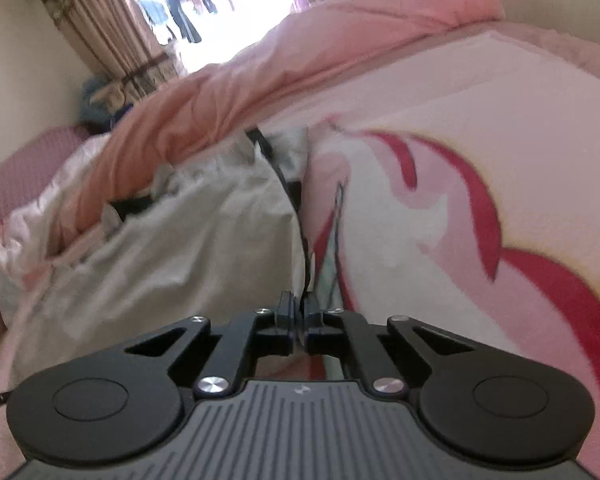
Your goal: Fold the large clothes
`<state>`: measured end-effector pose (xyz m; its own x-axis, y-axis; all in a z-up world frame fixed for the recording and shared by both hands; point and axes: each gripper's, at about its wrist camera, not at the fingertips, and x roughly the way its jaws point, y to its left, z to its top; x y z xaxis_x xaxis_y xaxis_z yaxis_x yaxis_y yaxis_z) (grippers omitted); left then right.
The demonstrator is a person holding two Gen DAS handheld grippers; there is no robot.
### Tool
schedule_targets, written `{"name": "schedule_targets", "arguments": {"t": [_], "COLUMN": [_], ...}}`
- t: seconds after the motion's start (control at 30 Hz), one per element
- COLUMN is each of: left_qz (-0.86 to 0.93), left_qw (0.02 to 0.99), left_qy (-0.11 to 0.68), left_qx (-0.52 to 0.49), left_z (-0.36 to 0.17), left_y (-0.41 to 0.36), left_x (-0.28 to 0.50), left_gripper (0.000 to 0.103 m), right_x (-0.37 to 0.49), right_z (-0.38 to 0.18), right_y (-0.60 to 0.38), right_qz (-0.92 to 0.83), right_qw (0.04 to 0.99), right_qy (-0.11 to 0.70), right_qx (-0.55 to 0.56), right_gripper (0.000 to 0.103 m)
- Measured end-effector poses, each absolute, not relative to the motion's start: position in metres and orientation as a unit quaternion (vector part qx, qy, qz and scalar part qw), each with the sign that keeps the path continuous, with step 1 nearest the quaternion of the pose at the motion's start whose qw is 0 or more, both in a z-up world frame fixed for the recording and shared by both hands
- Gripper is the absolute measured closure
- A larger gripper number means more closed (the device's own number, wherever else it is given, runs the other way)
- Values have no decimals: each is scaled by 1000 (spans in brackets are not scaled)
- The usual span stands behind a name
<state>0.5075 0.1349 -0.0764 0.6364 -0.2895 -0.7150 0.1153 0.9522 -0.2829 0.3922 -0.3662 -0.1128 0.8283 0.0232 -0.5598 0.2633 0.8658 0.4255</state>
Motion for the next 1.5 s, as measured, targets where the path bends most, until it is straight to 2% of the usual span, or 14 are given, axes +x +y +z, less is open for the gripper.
{"name": "schedule_targets", "arguments": {"t": [0.1,0.2,0.37,0.4,0.43,0.47,0.5,0.63,0.77,1.0,1.07,1.1,1.37,1.5], "left_qz": [-109,-94,-103,-100,-87,-67,-50,-80,-164,-222,-202,-190,-99,-78], "left_qw": [893,890,890,887,887,892,900,918,919,907,907,908,916,918], "left_qy": [425,438,433,436,439,435,424,381,357,356,370,373,386,386], "left_qx": [-96,-81,-104,-110,-108,-101,-87,-69,-42,-27,-17,-13,-36,-52], "left_z": [-78,-100,-100,-97,-92,-85,-76,-41,-29,-60,-73,-79,-92,-103], "left_y": [137,136,149,152,155,156,155,124,54,-29,-32,-26,65,93], "left_x": [506,512,507,506,506,502,497,482,477,493,502,505,523,524], "left_gripper": [95,94,89,83,72,71,73,70,70,69,68,68,68,68], "right_x": [389,394,383,382,380,378,374,364,387,440,445,445,421,407], "right_z": [-110,-139,-151,-149,-144,-136,-128,-84,-73,-122,-131,-133,-139,-148], "right_y": [-363,-368,-379,-378,-376,-372,-367,-324,-256,-170,-166,-172,-278,-319], "right_qz": [-71,-84,-69,-69,-78,-98,-113,-69,39,113,97,91,-50,-89], "right_qw": [926,916,919,921,922,924,929,963,969,950,951,952,953,949], "right_qy": [295,321,291,293,294,292,283,201,194,256,263,261,268,260], "right_qx": [226,227,258,248,240,227,212,163,149,142,128,131,132,156], "right_gripper": [100,100,99,94,81,73,71,71,71,76,90,98,97,102]}}
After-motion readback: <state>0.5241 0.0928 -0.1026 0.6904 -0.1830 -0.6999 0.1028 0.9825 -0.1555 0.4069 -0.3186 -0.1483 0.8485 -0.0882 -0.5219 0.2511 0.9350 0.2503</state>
